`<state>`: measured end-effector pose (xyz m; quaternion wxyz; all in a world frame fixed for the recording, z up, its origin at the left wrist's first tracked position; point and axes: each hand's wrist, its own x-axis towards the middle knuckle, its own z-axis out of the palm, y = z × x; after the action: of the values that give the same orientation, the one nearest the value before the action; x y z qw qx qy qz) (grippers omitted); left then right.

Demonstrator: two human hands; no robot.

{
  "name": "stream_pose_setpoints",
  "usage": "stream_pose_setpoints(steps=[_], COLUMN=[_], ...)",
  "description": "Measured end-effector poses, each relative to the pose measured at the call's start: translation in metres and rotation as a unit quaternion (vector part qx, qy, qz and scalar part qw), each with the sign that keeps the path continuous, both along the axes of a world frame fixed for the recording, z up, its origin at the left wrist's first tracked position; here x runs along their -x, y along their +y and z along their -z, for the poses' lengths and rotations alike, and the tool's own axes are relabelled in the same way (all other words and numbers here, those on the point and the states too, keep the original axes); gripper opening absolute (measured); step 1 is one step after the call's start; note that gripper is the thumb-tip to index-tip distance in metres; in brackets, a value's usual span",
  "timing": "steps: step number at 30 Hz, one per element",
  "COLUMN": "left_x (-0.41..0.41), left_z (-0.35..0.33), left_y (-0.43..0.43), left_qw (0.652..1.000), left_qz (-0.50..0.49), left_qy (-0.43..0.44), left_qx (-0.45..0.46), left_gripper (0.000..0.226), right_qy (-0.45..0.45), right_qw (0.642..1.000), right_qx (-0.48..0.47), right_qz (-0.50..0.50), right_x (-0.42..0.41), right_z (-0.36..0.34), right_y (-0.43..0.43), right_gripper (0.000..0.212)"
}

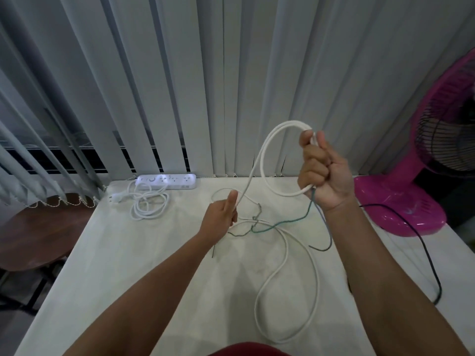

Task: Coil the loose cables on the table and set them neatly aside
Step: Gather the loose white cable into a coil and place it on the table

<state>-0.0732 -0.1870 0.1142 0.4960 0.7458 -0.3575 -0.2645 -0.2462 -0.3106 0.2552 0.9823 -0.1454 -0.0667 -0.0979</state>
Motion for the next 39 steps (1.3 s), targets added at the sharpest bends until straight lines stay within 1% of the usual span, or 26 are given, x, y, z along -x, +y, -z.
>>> stream_pose_setpoints(steps=[2, 5, 7, 9, 10, 11, 13, 15, 17, 18, 19, 20, 21, 22, 23, 24, 25, 27, 28, 31, 33, 35, 36, 37, 39], left_x=[0.002, 0.006, 0.009, 0.008, 0.006, 0.005, 0.005, 0.009, 0.014, 0.016, 0.018, 0.018, 0.017, 0.015, 0.011, 0.005, -0.001, -0.018, -0.027, -0.043, -0.047, -0.048, -0.047, -0.045, -0.039], left_z=[0.015, 0.034, 0.044, 0.046, 0.041, 0.033, 0.009, -0.017, -0.047, -0.061, -0.073, -0.083, -0.090, -0.094, -0.097, -0.098, -0.097, -0.094, -0.093, -0.091, -0.091, -0.090, -0.089, -0.087, -0.084], left_y=[-0.001, 0.001, 0.006, 0.005, 0.003, -0.001, -0.010, -0.019, -0.025, -0.027, -0.028, -0.027, -0.026, -0.025, -0.024, -0.022, -0.022, -0.021, -0.020, -0.019, -0.021, -0.021, -0.021, -0.021, -0.020], left_qw=[1.000, 0.999, 0.998, 0.994, 0.992, 0.990, 0.978, 0.956, 0.941, 0.935, 0.928, 0.922, 0.921, 0.926, 0.936, 0.947, 0.957, 0.969, 0.971, 0.976, 0.974, 0.976, 0.982, 0.989, 0.997], left_qz=[-0.015, -0.011, -0.006, -0.003, 0.008, 0.033, 0.115, 0.187, 0.240, 0.271, 0.304, 0.331, 0.345, 0.341, 0.324, 0.297, 0.266, 0.204, 0.185, 0.153, 0.123, 0.087, 0.067, 0.053, 0.057], left_qy=[-0.015, -0.036, -0.066, -0.110, -0.123, -0.128, -0.136, -0.181, -0.206, -0.204, -0.195, -0.182, -0.168, -0.154, -0.140, -0.124, -0.114, -0.133, -0.146, -0.153, -0.191, -0.200, -0.177, -0.131, -0.017], left_qx=[0.008, 0.013, 0.010, -0.006, -0.023, -0.049, -0.111, -0.135, -0.116, -0.103, -0.094, -0.085, -0.070, -0.048, -0.022, 0.006, 0.027, 0.040, 0.034, 0.030, 0.026, 0.022, 0.024, 0.031, 0.040], left_gripper=[0.076, 0.074, 0.057, 0.036, 0.032, 0.033, 0.038, 0.037, 0.029, 0.022, 0.015, 0.010, 0.008, 0.007, 0.005, 0.005, 0.007, 0.022, 0.028, 0.035, 0.047, 0.053, 0.054, 0.057, 0.063], right_qy=[0.004, -0.024, -0.045, -0.020, 0.022, 0.076, 0.170, 0.256, 0.335, 0.367, 0.389, 0.404, 0.415, 0.424, 0.430, 0.433, 0.437, 0.448, 0.449, 0.413, 0.384, 0.348, 0.327, 0.303, 0.261], right_qw=[1.000, 0.998, 0.996, 0.994, 0.988, 0.973, 0.930, 0.871, 0.787, 0.742, 0.704, 0.676, 0.653, 0.633, 0.620, 0.620, 0.631, 0.664, 0.686, 0.774, 0.817, 0.857, 0.875, 0.891, 0.915], right_qx=[-0.003, -0.045, -0.051, -0.013, 0.034, 0.097, 0.217, 0.329, 0.449, 0.499, 0.534, 0.557, 0.575, 0.592, 0.605, 0.609, 0.604, 0.576, 0.556, 0.477, 0.429, 0.377, 0.355, 0.335, 0.303], right_qz=[0.010, 0.033, 0.058, 0.110, 0.151, 0.193, 0.243, 0.261, 0.259, 0.258, 0.260, 0.264, 0.267, 0.265, 0.255, 0.239, 0.216, 0.164, 0.134, 0.050, 0.033, 0.036, 0.037, 0.036, 0.052], right_x=[0.006, 0.016, 0.019, 0.019, 0.018, 0.016, 0.010, 0.000, -0.011, -0.016, -0.021, -0.025, -0.028, -0.030, -0.031, -0.032, -0.032, -0.030, -0.029, -0.026, -0.026, -0.026, -0.025, -0.025, -0.025], right_z=[-0.003, 0.000, 0.003, 0.006, 0.008, 0.011, 0.018, 0.027, 0.035, 0.039, 0.041, 0.044, 0.047, 0.049, 0.051, 0.052, 0.052, 0.052, 0.051, 0.049, 0.045, 0.040, 0.036, 0.031, 0.020], right_y=[0.000, -0.007, -0.017, -0.025, -0.027, -0.029, -0.030, -0.027, -0.020, -0.016, -0.011, -0.006, -0.002, 0.001, 0.004, 0.008, 0.011, 0.016, 0.018, 0.022, 0.023, 0.021, 0.020, 0.019, 0.016], right_gripper=[0.023, 0.025, 0.027, 0.027, 0.027, 0.026, 0.023, 0.019, 0.021, 0.022, 0.023, 0.023, 0.024, 0.025, 0.027, 0.029, 0.030, 0.030, 0.031, 0.041, 0.048, 0.047, 0.044, 0.041, 0.035])
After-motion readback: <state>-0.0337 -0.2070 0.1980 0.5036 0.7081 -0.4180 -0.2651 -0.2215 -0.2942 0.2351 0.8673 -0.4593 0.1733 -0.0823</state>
